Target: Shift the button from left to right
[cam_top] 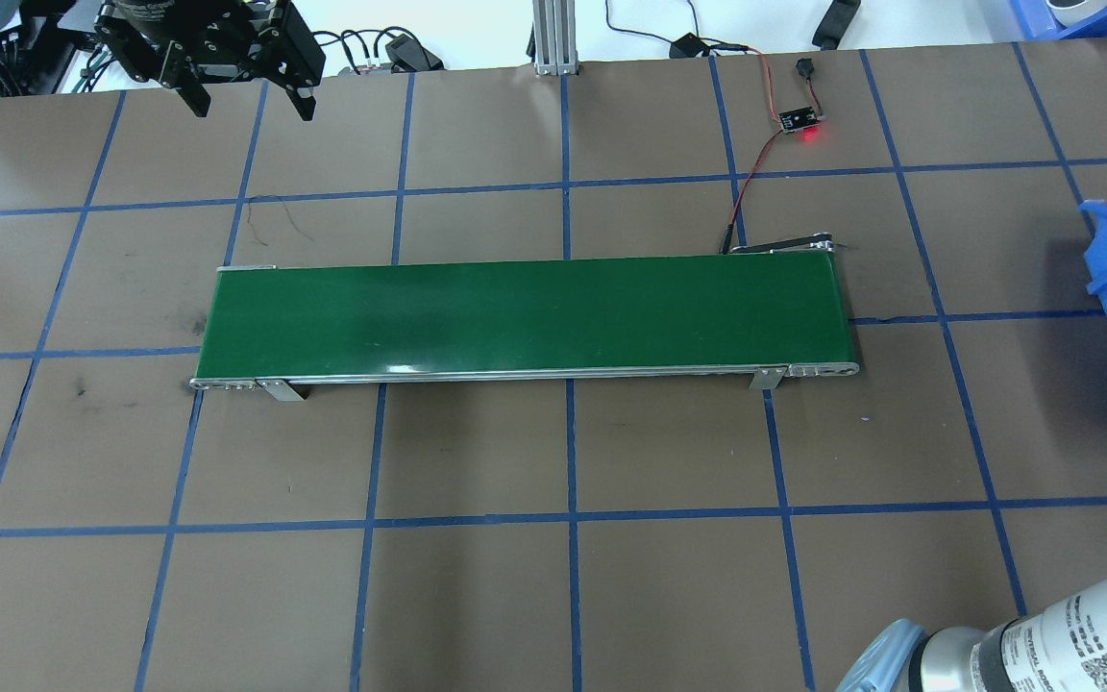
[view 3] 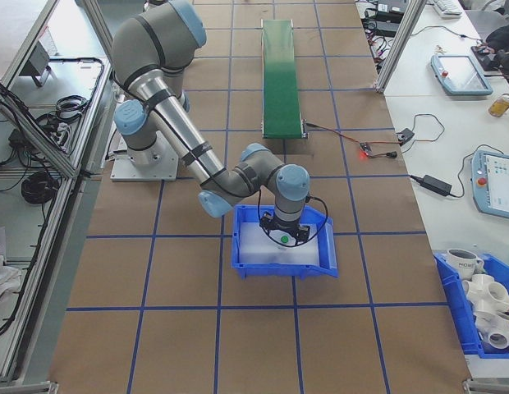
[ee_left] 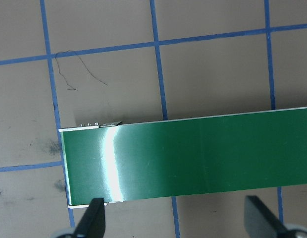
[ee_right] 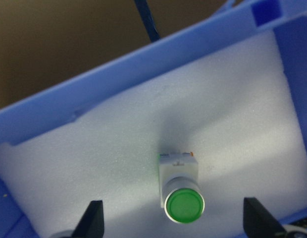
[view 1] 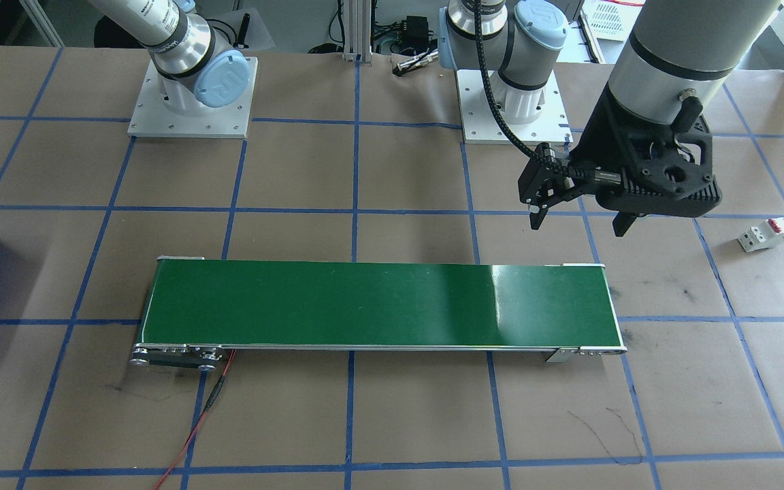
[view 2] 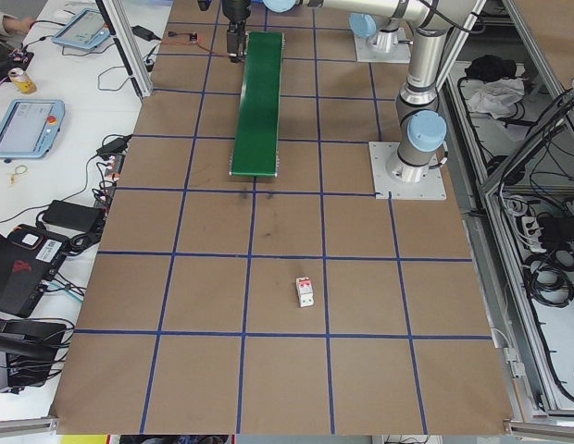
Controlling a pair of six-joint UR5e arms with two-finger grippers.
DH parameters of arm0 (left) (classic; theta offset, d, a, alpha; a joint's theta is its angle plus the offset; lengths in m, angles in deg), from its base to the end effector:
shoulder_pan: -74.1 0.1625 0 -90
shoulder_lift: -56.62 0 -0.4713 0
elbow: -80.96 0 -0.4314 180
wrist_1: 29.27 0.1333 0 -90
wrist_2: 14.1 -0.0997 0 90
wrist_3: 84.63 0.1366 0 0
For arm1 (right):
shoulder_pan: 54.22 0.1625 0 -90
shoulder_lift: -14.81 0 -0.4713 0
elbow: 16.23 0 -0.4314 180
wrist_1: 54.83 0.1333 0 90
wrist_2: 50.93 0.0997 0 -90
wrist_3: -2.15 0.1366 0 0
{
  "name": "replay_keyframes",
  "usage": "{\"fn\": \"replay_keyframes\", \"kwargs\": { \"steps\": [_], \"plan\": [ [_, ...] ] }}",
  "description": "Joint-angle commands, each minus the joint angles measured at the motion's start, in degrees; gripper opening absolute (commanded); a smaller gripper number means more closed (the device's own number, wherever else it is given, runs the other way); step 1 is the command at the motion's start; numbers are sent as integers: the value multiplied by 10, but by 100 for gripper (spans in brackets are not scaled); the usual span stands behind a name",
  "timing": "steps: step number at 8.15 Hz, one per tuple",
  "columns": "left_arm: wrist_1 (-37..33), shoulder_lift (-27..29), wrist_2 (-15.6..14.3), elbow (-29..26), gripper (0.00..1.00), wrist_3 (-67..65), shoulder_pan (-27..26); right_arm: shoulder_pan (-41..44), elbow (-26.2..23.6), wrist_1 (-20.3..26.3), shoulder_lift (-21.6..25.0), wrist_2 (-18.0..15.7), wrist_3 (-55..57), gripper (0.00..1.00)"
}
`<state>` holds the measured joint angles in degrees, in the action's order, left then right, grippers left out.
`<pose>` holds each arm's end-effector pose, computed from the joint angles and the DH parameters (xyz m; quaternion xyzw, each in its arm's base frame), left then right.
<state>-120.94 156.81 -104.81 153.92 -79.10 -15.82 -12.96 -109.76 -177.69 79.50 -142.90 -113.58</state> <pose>-0.1307 -0.6235 0.5508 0.0472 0.9978 -0.0448 0.0084 -0.4327 -0.5507 0.2513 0.5509 -0.8336 -0.0123 0.0371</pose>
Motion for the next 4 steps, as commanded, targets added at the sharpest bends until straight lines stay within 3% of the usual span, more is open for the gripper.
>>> {"fn": "replay_keyframes", "kwargs": {
  "steps": [1,4],
  "plan": [
    [0,0,-1,1,100,0,0,0,1,121,112,-6,66,100],
    [0,0,-2,1,100,0,0,34,5,290,243,-1,314,100]
  ]
}}
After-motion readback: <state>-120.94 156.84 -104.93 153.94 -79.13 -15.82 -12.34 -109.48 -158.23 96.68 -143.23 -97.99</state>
